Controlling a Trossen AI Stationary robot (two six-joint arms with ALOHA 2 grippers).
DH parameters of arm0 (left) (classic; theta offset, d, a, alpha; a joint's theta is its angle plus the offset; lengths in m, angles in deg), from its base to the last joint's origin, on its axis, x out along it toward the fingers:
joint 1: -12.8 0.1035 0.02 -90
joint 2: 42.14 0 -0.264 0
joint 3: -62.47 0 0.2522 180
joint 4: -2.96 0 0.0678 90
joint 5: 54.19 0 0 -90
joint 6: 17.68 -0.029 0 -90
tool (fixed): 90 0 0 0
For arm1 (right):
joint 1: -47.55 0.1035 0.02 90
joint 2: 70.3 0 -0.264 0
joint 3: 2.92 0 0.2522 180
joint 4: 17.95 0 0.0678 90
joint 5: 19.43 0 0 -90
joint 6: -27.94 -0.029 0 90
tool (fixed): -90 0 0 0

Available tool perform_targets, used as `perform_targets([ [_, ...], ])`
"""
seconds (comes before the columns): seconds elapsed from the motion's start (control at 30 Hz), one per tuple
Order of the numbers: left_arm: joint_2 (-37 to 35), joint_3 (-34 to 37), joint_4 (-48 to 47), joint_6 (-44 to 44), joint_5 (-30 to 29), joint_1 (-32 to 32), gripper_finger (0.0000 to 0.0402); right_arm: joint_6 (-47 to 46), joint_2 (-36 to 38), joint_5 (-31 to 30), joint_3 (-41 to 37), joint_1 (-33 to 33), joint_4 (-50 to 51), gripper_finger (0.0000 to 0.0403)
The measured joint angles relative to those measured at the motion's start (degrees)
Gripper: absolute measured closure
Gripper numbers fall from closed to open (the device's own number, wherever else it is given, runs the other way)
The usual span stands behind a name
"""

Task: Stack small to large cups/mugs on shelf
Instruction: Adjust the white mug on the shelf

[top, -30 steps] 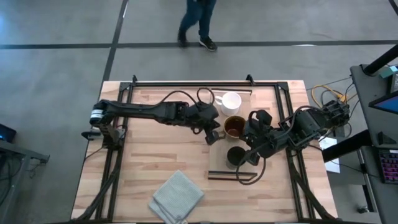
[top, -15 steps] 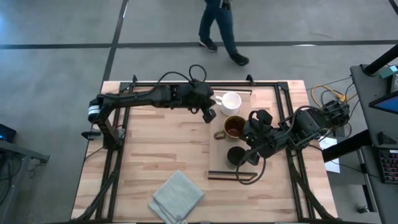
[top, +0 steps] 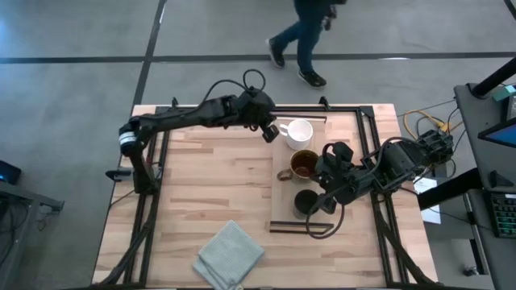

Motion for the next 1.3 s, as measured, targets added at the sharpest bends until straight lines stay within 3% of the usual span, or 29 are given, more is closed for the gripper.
perform_targets([
  [0.33,3.94,0.04,1.06,0.35,4.06,0.32,0.0402,0.0,0.0,-0.11,0.0,0.0,0.13,0.0394],
  [0.77,3.94,-0.25,1.04,0.55,6.81,0.04,0.0402,-0.04,0.0,-0.11,0.0,0.0,0.33,0.0394],
  [1.3,3.92,-0.24,0.56,2.14,7.19,-1.57,0.0402,-0.15,0.0,-0.09,0.0,0.0,1.44,0.0394],
])
